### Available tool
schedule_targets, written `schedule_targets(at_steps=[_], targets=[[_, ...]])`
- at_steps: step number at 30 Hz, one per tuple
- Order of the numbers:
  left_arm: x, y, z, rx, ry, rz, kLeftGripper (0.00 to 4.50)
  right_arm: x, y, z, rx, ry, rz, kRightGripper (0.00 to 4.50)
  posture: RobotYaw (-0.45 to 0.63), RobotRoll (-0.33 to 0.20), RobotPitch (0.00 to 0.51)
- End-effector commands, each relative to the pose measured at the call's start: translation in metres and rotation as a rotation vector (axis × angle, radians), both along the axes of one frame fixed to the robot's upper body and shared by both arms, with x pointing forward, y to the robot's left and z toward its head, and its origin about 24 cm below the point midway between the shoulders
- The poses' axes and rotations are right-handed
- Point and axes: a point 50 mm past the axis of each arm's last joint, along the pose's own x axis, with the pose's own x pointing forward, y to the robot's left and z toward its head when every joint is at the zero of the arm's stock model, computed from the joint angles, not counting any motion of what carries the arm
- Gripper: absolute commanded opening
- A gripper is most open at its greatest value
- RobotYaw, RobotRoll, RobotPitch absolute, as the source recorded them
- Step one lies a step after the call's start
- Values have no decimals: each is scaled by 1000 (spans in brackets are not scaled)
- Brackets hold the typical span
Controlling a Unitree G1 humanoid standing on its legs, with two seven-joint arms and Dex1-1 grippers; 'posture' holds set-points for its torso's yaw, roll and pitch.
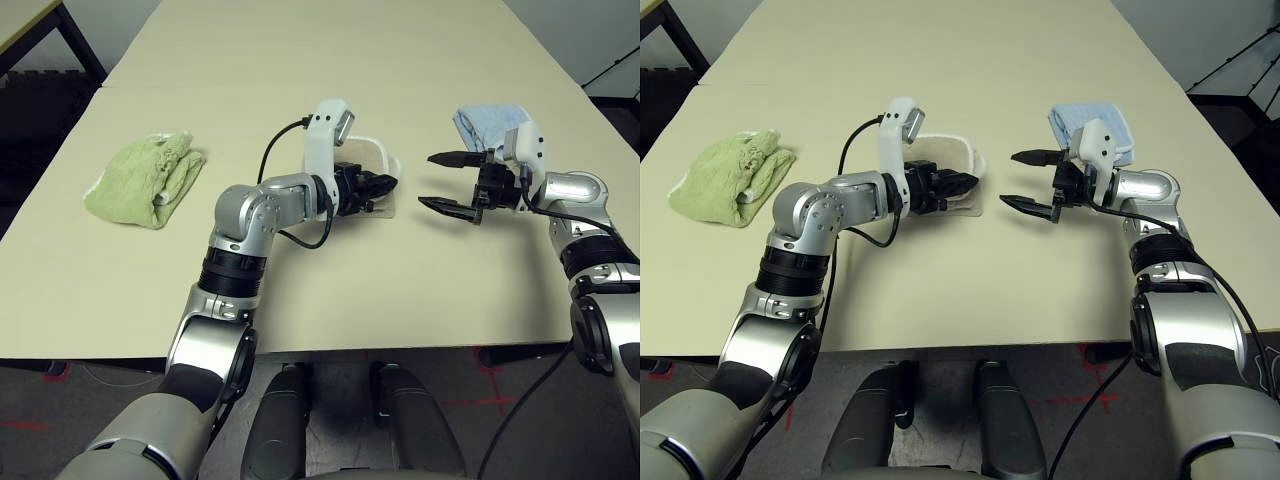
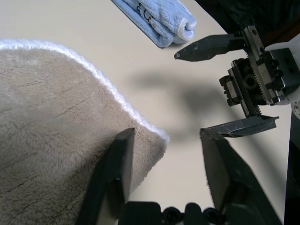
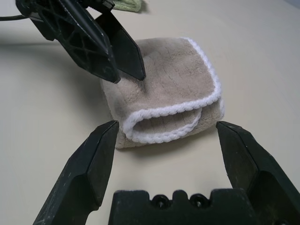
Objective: Fold the towel and set it aside.
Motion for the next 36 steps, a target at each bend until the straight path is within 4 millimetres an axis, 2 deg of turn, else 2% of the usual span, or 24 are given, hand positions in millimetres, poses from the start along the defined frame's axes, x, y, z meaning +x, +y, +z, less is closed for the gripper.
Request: schedule_targets(at_steps=[1,4,8,10,13,16,20,24,30,33,36], targets=[[-2,-1,0,16,-6,-18,4385,-3,-15,3,3,39,-18,4500,62,0,129],[-2,1,3,12,-11,-25,4448,-5,-22,4,-12,49,-28,4500,58,0,129],[-5,16,15,1,-33,-64,4448,-7,-24,2,-15,74,-14,4500,50,0,130],[-8,30,21,27,-89,-115,4448,-9,-26,0,-24,92,1,4500,48,0,131],[-10,62,24,97,-152,-140,4448,-12,-31,-1,-24,133,26,4500,46,0,134],[-6,91,22,168,-220,-124,4448,-15,-36,1,6,163,42,4500,45,0,138],[0,120,18,217,-274,-78,4448,-20,-46,-1,-16,174,31,4500,43,0,142],[5,132,17,232,-340,-59,4448,-21,-49,-4,-35,181,14,4500,43,0,142],[9,133,4,269,-434,-75,4448,-13,-35,-5,35,183,5,4500,37,0,145],[10,134,-10,265,-426,-57,4500,-9,-25,-9,77,191,-4,3903,32,0,146],[10,136,-17,262,-438,-39,4500,-7,-19,-12,92,187,-5,2814,32,0,147]])
